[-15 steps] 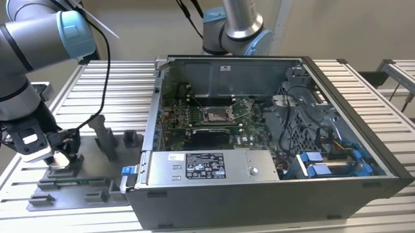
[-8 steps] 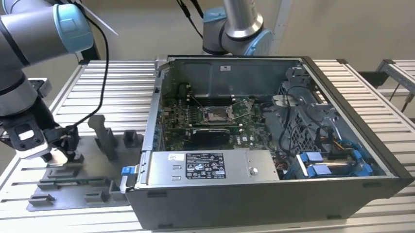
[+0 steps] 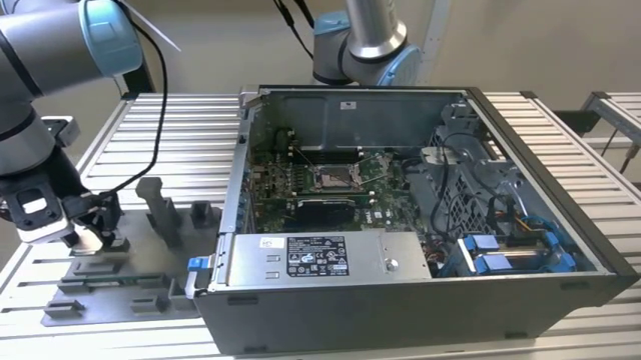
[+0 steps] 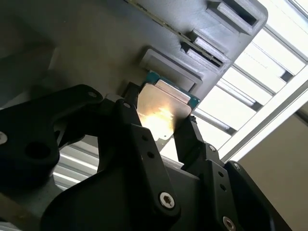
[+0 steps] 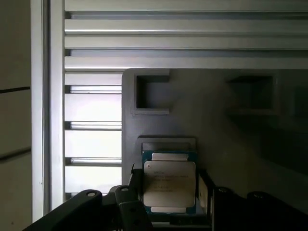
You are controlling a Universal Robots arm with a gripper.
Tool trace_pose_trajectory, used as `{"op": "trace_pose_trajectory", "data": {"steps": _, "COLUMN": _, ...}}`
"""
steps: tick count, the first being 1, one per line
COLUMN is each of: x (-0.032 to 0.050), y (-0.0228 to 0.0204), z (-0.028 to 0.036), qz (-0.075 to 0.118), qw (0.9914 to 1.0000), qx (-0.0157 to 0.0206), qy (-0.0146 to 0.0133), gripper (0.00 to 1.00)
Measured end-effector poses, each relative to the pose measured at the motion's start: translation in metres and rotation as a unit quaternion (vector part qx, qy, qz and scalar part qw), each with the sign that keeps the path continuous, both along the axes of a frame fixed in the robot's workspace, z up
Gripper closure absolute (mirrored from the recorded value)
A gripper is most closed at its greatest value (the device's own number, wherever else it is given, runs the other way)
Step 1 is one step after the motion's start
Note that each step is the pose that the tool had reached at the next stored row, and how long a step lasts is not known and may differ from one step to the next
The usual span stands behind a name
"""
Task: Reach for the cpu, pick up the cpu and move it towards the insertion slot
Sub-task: 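Pick up the cpu and move it towards the insertion slot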
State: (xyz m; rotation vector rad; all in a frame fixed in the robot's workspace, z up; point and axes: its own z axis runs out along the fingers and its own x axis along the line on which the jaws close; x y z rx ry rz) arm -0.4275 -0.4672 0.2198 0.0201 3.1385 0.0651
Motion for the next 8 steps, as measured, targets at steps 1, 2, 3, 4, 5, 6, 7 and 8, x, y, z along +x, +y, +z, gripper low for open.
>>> {"op": "trace_pose_trajectory", "data": {"steps": 1, "x": 0.0001, "y": 0.0, "z": 0.0006, "qz": -0.001, "qw": 1.0, "qx": 0.0001, "qy": -0.0001, "gripper": 1.0}}
{"op": "trace_pose_trajectory", "data": {"steps": 2, "x": 0.0001, "y": 0.0, "z": 0.0012, "qz": -0.001, "qw": 1.0, "qx": 0.0001, "qy": -0.0001, "gripper": 1.0}}
{"op": "trace_pose_trajectory", "data": {"steps": 3, "x": 0.0001, "y": 0.0, "z": 0.0016, "qz": -0.001, "qw": 1.0, "qx": 0.0001, "qy": -0.0001, "gripper": 1.0}}
{"op": "trace_pose_trajectory", "data": {"steps": 4, "x": 0.0, "y": 0.0, "z": 0.0022, "qz": -0.002, "qw": 1.0, "qx": 0.0001, "qy": -0.0001, "gripper": 1.0}}
{"op": "trace_pose_trajectory", "data": {"steps": 5, "x": 0.0, "y": 0.0, "z": 0.0028, "qz": -0.002, "qw": 1.0, "qx": 0.0, "qy": -0.0001, "gripper": 1.0}}
{"op": "trace_pose_trajectory", "data": {"steps": 6, "x": 0.0, "y": -0.0001, "z": 0.0036, "qz": -0.002, "qw": 1.0, "qx": 0.0, "qy": 0.0, "gripper": 1.0}}
{"op": "trace_pose_trajectory", "data": {"steps": 7, "x": 0.0, "y": 0.0, "z": 0.0044, "qz": -0.002, "qw": 1.0, "qx": 0.0, "qy": 0.0, "gripper": 1.0}}
{"op": "trace_pose_trajectory", "data": {"steps": 8, "x": 0.0, "y": 0.0, "z": 0.0052, "qz": -0.002, "qw": 1.0, "qx": 0.0001, "qy": -0.0001, "gripper": 1.0}}
